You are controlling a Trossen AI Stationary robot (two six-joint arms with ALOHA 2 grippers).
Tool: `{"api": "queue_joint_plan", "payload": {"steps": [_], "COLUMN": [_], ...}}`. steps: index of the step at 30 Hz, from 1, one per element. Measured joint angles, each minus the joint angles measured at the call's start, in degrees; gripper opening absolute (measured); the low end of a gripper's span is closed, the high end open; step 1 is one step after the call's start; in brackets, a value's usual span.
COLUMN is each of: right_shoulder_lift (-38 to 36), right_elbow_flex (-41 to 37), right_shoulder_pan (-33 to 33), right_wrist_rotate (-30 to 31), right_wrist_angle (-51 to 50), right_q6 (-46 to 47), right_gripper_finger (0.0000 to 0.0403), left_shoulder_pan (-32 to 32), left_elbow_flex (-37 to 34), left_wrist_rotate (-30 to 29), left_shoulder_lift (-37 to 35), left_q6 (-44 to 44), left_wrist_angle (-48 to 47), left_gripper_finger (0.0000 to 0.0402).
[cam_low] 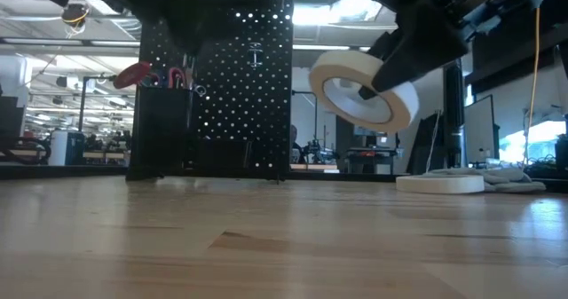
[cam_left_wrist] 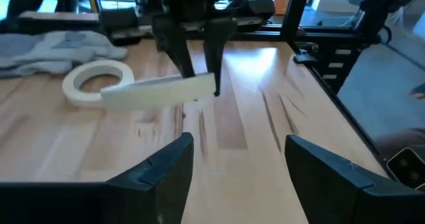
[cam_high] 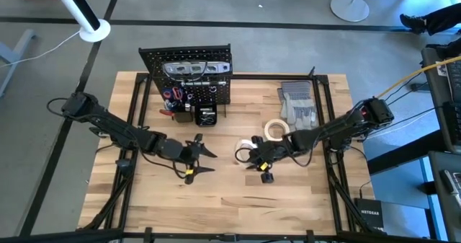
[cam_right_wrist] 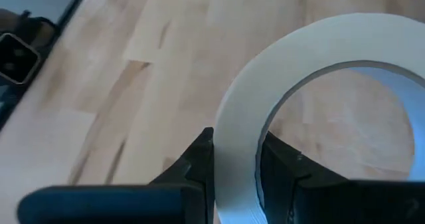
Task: Hang tools onto peg board
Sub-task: Put the white masking tape on the peg board
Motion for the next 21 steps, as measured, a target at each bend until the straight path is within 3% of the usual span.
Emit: {"api": "queue_joint_plan", "payload": {"steps": [5,9,12,17,21], "right_shoulder_lift": [0.8,3.3,4.9,6.8,9.2], "right_elbow_flex": [0.0,0.0,0.0,0.0,0.0], "right_shoulder_pan": [1.4,1.2,1.2,0.5,-2.5], "right_wrist_rotate": [-0.9,-6.6,-7.0,-9.6,-15.1], "right_wrist_angle": [4.1,10.6,10.7,15.3,21.6], "right_q6": [-0.1,0.1,0.7,-1.3,-4.1], "right_gripper_finger": [0.0079,0.0079,0.0079,0.0079,0.0079], "left_shoulder_pan": [-1.8,-2.7,-2.7,-2.2,-0.9], "left_elbow_flex": [1.5,2.2,2.8,2.8,2.8], "left_wrist_rotate": [-1.5,-3.6,-5.9,-6.0,-6.0], "left_shoulder_lift": [0.0,0.0,0.0,0.0,0.5], "left_q6": [6.5,16.0,22.4,25.8,28.6], "left_wrist_angle": [-1.1,-1.2,-0.8,-2.2,-2.9], "left_gripper_finger": [0.0218,0.0207,0.0200,0.0194,0.0194]}}
